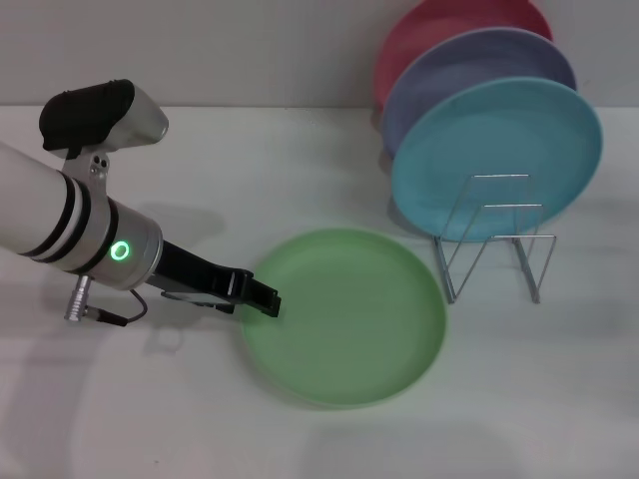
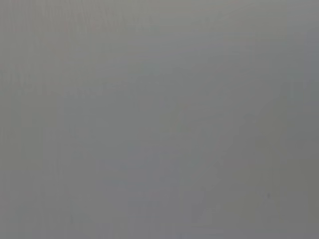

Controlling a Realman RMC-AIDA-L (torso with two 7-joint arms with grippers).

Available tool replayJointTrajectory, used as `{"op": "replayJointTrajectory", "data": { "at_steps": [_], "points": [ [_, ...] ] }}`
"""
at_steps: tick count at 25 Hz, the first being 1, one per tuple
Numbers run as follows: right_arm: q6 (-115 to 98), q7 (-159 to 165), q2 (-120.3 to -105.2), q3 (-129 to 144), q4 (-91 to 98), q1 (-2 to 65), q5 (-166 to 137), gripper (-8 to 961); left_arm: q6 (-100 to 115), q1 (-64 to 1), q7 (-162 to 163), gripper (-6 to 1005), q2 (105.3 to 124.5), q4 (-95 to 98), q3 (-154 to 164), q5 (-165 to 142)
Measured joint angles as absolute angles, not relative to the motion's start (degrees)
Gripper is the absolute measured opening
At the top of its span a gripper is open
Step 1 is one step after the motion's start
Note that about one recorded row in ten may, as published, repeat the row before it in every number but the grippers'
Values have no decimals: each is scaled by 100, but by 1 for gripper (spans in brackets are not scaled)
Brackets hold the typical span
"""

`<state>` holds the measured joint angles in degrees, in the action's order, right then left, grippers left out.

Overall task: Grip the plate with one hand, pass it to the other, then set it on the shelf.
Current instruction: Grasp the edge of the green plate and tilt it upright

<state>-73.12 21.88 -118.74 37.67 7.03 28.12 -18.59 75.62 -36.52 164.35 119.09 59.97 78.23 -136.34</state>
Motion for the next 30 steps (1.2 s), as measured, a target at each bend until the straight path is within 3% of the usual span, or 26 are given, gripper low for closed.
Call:
{"op": "replayJointTrajectory", "data": {
  "at_steps": [21,26,30],
  "points": [
    [-7313,2188,-11874,3753,703,2830,-1862,607,7386,-3906,16277,614,11903,5464,7886,-13634],
    [-7313,2188,-11874,3753,703,2830,-1848,608,7364,-3920,16277,462,11900,5449,7890,-13638],
    [-7313,2188,-11874,3753,703,2830,-1846,608,7355,-3927,16277,437,11900,5448,7892,-13660]
  ]
}}
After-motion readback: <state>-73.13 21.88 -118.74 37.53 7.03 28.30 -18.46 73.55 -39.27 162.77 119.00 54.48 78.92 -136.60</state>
